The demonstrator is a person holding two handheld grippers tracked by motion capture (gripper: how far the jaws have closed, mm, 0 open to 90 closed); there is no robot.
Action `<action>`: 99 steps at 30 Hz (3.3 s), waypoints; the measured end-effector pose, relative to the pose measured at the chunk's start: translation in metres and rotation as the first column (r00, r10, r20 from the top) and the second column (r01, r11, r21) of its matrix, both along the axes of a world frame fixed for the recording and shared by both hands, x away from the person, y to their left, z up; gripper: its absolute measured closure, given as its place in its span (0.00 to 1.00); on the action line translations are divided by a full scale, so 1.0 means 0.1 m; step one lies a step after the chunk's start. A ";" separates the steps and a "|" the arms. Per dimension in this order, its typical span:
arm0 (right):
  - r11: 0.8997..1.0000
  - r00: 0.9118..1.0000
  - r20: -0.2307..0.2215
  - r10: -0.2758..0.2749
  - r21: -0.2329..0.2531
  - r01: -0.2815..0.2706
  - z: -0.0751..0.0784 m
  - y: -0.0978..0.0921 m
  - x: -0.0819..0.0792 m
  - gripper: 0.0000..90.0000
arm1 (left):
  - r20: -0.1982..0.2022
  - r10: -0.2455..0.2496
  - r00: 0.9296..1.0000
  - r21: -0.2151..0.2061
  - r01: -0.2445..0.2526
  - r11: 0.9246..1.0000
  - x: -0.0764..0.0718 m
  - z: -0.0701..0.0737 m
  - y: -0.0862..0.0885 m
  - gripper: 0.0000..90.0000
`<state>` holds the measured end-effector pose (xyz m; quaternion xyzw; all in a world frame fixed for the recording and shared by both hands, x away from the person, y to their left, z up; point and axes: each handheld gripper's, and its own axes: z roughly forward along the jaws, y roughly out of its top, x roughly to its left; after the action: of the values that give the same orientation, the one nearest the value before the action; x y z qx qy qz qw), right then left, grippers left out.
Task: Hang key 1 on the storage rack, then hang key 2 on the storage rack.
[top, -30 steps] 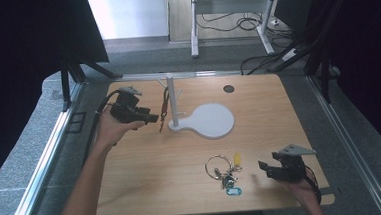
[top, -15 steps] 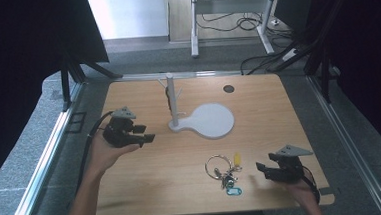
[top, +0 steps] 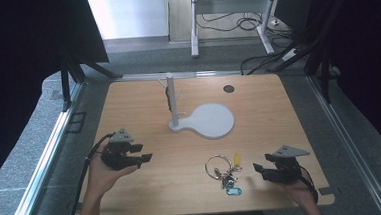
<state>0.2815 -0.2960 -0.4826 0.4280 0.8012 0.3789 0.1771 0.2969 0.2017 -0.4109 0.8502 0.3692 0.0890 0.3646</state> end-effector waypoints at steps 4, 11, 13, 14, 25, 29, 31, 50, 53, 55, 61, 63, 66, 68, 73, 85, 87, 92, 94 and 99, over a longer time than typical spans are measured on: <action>1.000 1.000 0.004 0.013 -0.009 -0.013 0.02 0.05 0.01 0.42 | -0.006 0.000 1.000 0.010 0.000 1.000 -0.02 -0.07 0.02 0.53; 1.000 1.000 0.013 0.013 -0.021 -0.013 0.14 0.12 0.07 0.43 | -0.016 -0.011 1.000 0.015 0.011 1.000 -0.03 -0.15 0.05 0.51; 0.999 1.000 0.008 0.020 -0.035 -0.019 0.19 0.15 0.09 0.43 | -0.026 -0.015 1.000 0.027 0.016 1.000 -0.02 -0.17 0.04 0.50; 0.999 1.000 0.006 0.025 -0.038 -0.025 0.23 0.17 0.10 0.43 | -0.030 -0.018 0.999 0.027 0.019 0.999 -0.02 -0.18 0.04 0.50; 0.981 0.988 -0.085 0.130 -0.131 -0.140 0.53 0.42 0.26 0.44 | -0.040 -0.010 0.999 -0.001 0.010 1.000 -0.03 -0.25 0.10 0.50; 0.962 0.977 -0.126 0.172 -0.190 -0.194 0.59 0.59 0.32 0.45 | -0.039 -0.011 0.999 -0.006 0.010 1.000 -0.03 -0.27 0.11 0.49; 0.953 0.971 -0.142 0.193 -0.207 -0.220 0.59 0.66 0.35 0.46 | -0.034 -0.005 0.999 -0.002 0.005 1.000 -0.04 -0.27 0.11 0.49; 0.881 0.921 -0.318 0.226 -0.336 -0.333 0.32 1.16 0.67 0.64 | -0.031 0.007 0.999 -0.018 -0.008 1.000 -0.09 -0.28 0.20 0.49; 0.877 0.917 -0.336 0.218 -0.344 -0.334 0.28 1.21 0.71 0.66 | -0.031 0.012 0.999 -0.023 -0.012 1.000 -0.10 -0.28 0.21 0.48; 0.874 0.910 -0.355 0.215 -0.346 -0.342 0.24 1.23 0.75 0.67 | -0.032 0.011 0.999 -0.023 -0.011 1.000 -0.10 -0.29 0.22 0.48; 0.860 0.906 -0.373 0.199 -0.377 -0.344 0.17 1.30 0.81 0.71 | -0.029 0.011 1.000 -0.030 -0.012 0.999 -0.11 -0.29 0.23 0.49; 0.858 0.902 -0.385 0.195 -0.378 -0.347 0.14 1.32 0.83 0.73 | -0.028 0.013 1.000 -0.029 -0.013 0.999 -0.12 -0.28 0.23 0.49; 0.849 0.895 -0.401 0.193 -0.389 -0.358 0.10 1.37 0.84 0.77 | -0.026 0.009 1.000 -0.031 -0.010 0.999 -0.12 -0.28 0.23 0.48; 0.844 0.894 -0.408 0.186 -0.400 -0.358 0.08 1.39 0.85 0.80 | -0.021 0.011 1.000 -0.029 -0.012 1.000 -0.12 -0.28 0.23 0.49; 0.841 0.891 -0.424 0.161 -0.414 -0.349 0.05 1.40 0.88 0.87 | -0.024 0.014 1.000 -0.023 -0.015 1.000 -0.11 -0.30 0.23 0.49; 0.863 0.871 -0.467 0.150 -0.367 -0.346 0.04 1.37 0.94 0.96 | -0.029 0.016 0.999 -0.010 -0.016 1.000 -0.11 -0.33 0.22 0.49; 0.864 0.872 -0.466 0.150 -0.368 -0.345 0.04 1.37 0.94 0.96 | -0.029 0.015 0.999 -0.009 -0.016 1.000 -0.11 -0.33 0.23 0.49; 0.857 0.881 -0.449 0.150 -0.385 -0.342 0.05 1.37 0.91 0.96 | -0.030 0.024 0.999 -0.011 -0.024 1.000 -0.11 -0.35 0.25 0.49; 0.859 0.884 -0.439 0.159 -0.380 -0.343 0.06 1.36 0.90 0.96 | -0.036 0.025 0.999 -0.007 -0.025 1.000 -0.10 -0.36 0.25 0.49; 0.871 0.897 -0.400 0.187 -0.354 -0.340 0.21 1.33 0.84 0.96 | -0.036 0.020 0.999 -0.005 -0.020 1.000 -0.10 -0.36 0.25 0.49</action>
<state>0.3660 -0.1631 -0.4617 0.3262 0.9331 0.1374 0.0630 0.2864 0.2264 -0.4473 0.8469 0.3844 0.0763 0.3593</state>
